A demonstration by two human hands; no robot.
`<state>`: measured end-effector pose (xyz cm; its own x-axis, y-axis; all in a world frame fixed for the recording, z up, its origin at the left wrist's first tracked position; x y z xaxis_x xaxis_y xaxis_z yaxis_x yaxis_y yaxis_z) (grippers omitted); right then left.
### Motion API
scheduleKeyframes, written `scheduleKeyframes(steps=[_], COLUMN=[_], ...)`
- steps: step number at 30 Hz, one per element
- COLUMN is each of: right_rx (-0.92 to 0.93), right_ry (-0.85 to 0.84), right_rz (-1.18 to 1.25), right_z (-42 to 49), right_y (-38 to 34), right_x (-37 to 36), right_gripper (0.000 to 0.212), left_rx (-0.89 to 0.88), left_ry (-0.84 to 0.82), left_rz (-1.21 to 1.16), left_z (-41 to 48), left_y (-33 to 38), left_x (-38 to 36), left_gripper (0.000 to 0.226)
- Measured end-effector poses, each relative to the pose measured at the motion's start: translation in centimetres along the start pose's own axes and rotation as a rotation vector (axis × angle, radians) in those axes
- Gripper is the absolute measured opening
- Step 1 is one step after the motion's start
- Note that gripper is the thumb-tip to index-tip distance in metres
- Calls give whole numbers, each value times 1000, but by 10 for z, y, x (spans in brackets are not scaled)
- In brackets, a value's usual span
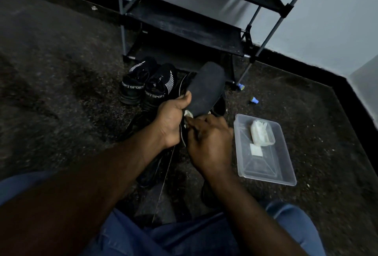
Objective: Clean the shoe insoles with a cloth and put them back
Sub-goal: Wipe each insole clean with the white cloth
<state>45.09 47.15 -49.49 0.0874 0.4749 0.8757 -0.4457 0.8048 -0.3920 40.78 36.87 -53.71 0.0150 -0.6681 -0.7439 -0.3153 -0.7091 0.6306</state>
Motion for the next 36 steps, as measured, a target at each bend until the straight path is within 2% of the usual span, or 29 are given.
scheduleKeyframes(steps=[4,6,8,13,18,21,25,27,30,33,36], right_rx=[-78,-177,-214,-39,65,94,-185,-238,-231,-156,-152], right_ry=[111,148,114,35,-77,-92,5,82,135,77,25], right_rz=[-179,-174,-94,-6,64,251,595,552,414,242,220], right_z=[24,41,52,28,3,11,29,41,61,81,87], right_y=[21,37,47,21,2,8,39,48,48,38,34], right_x=[27,38,41,18,5,16,38,52,66,58,44], right_gripper=[18,17,24,28,24,17,13,14,28,33,39], left_rx=[17,29,38,66,50,12,-60,-88,-85,-70,-81], left_ry=[-51,-67,-88,-121,-138,-116,-83,-59,-61,-104,-118], left_rz=[37,59,58,38,32,40,70,88,132,168,161], left_z=[3,3,2,4,5,8,10,8,9,9,7], left_y=[-3,-7,-10,-8,-1,3,9,10,9,8,9], left_x=[-10,-11,-11,-9,-6,-4,0,0,-2,-7,-8], left_gripper=[42,37,32,32,46,40,25,22,34,37,33])
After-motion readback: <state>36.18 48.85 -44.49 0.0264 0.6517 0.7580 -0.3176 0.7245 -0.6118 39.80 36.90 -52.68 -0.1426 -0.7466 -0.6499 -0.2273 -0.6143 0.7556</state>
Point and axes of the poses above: each hand's wrist, its own z-axis towards the middle knuckle, its own x-axis out of the back of the hand, y = z × x, the point moved 6 cm from there along z, towards the middle knuckle, and after that the axes turned 12 degrees about -y, right-handed, at the moved point
